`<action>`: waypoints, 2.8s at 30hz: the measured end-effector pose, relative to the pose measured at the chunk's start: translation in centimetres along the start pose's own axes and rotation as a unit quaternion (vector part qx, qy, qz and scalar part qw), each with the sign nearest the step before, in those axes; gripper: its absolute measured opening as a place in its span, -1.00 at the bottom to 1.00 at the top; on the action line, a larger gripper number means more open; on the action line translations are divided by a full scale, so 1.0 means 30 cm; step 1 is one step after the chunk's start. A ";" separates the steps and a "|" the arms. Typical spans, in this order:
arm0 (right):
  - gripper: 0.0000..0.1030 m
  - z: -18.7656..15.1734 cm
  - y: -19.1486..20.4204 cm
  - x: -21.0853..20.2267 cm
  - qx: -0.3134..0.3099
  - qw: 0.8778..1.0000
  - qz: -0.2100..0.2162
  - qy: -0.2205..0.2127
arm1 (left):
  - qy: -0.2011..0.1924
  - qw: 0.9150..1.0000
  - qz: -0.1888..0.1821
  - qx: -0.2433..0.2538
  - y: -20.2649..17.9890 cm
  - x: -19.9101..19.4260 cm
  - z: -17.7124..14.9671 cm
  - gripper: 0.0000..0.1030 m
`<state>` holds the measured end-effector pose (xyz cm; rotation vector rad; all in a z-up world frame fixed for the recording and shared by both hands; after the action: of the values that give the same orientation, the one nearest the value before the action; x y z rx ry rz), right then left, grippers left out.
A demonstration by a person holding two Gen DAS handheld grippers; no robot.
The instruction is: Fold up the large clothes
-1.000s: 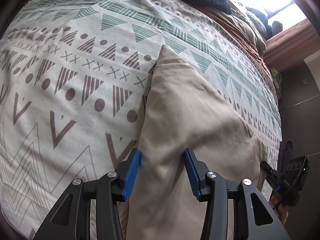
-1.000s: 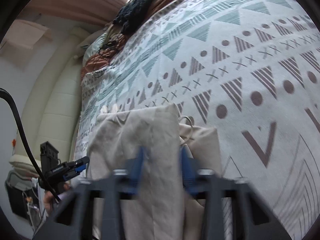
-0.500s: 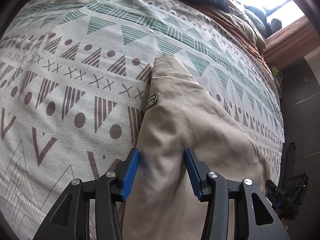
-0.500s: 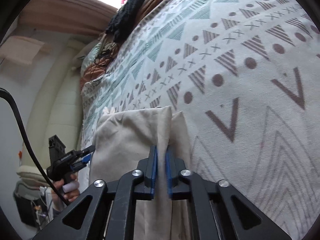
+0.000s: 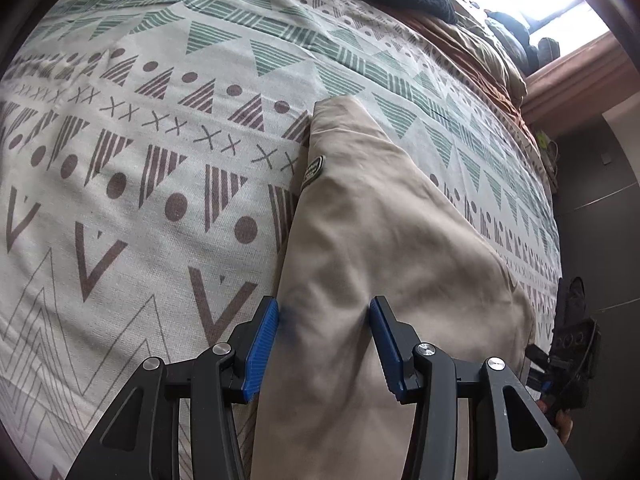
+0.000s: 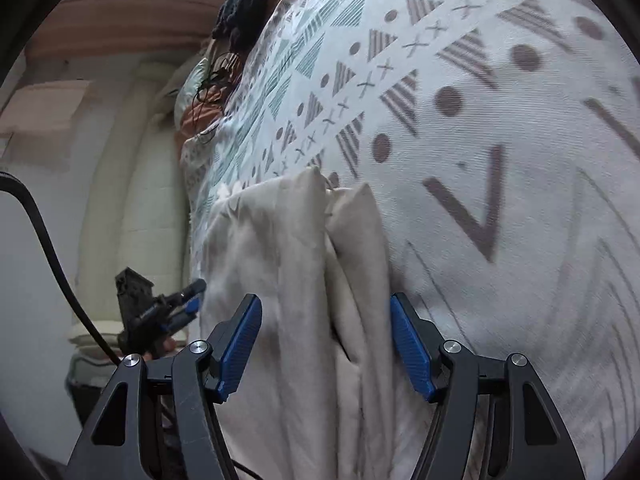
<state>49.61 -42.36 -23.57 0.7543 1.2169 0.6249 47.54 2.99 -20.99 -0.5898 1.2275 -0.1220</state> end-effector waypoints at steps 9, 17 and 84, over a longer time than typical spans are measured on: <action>0.21 0.081 0.047 0.114 -0.020 0.999 0.017 0.024 | 0.008 1.000 0.005 -0.010 -0.010 0.073 0.038 0.08; -0.65 0.074 0.055 0.110 -0.012 0.999 0.037 0.003 | -0.009 1.000 0.006 -0.010 -0.028 0.044 0.042 -0.37; -0.78 -0.878 1.344 -0.462 -0.379 0.901 0.125 -0.168 | -0.329 0.931 -0.135 0.079 0.054 -1.379 -0.571 -0.69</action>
<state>19.64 -23.89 12.08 0.3263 0.4802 1.0489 17.08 14.62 9.74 -0.5900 0.4751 -0.2310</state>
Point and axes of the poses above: each gripper's, at about its wrist camera, not at the fingertips, and x roughly the way its jaws point, y to its left, z to its top, the point moved 1 cm from there along x, roughly the way its jaws point, and after that the axes turned 4 degrees about -x, right-handed, at the moved point
